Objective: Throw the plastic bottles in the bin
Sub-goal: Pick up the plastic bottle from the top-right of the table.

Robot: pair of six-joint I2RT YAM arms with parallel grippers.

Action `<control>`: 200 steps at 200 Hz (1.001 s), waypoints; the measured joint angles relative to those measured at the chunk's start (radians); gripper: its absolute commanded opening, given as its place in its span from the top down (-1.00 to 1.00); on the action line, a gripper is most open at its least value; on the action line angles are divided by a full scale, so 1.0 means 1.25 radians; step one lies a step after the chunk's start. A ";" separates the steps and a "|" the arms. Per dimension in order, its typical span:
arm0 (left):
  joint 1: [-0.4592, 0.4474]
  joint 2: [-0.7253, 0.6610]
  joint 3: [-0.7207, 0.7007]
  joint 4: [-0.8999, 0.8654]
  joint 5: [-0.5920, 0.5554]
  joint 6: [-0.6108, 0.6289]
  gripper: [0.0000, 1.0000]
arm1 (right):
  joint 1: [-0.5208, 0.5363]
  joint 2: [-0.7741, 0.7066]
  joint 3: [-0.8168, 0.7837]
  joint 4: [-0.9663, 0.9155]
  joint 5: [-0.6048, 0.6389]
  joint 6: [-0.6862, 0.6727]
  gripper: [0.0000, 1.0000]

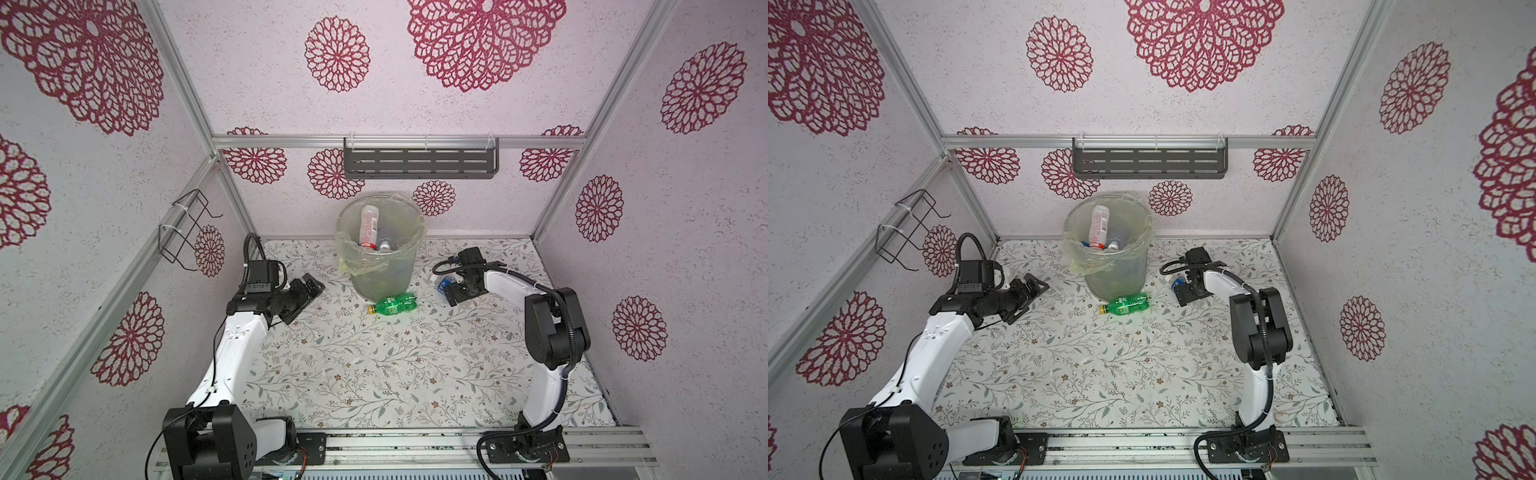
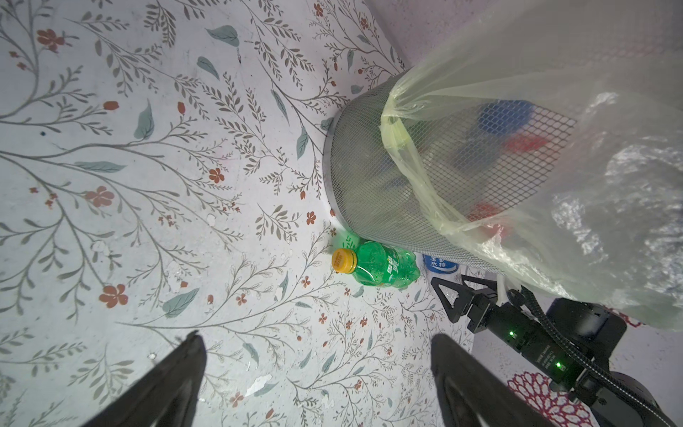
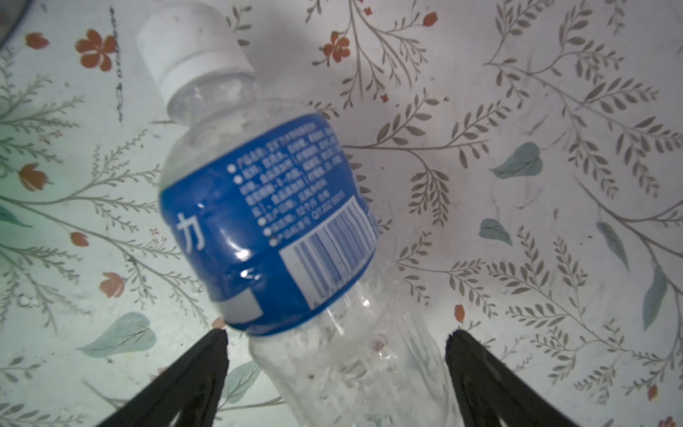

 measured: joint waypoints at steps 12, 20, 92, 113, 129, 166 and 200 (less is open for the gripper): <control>0.003 0.000 0.000 0.002 0.009 -0.001 -0.95 | 0.000 0.000 -0.002 0.001 -0.006 0.013 -0.67; 0.003 0.000 0.000 0.003 0.013 -0.001 -0.95 | 0.000 0.000 -0.005 0.004 -0.013 0.019 -0.63; 0.014 0.000 -0.002 0.010 0.033 -0.010 -0.95 | 0.000 -0.001 -0.055 0.040 -0.050 0.085 -0.17; 0.020 0.000 -0.003 0.010 0.033 -0.012 -0.95 | 0.000 -0.013 -0.073 0.054 -0.066 0.108 -0.15; 0.022 0.000 -0.003 0.012 0.034 -0.013 -0.95 | 0.000 -0.034 -0.101 0.061 -0.077 0.137 -0.13; 0.023 0.000 -0.004 0.014 0.036 -0.013 -0.95 | 0.000 -0.113 -0.159 0.065 -0.093 0.206 -0.09; 0.027 0.000 -0.004 0.014 0.038 -0.014 -0.95 | 0.000 -0.219 -0.223 0.095 -0.114 0.292 -0.03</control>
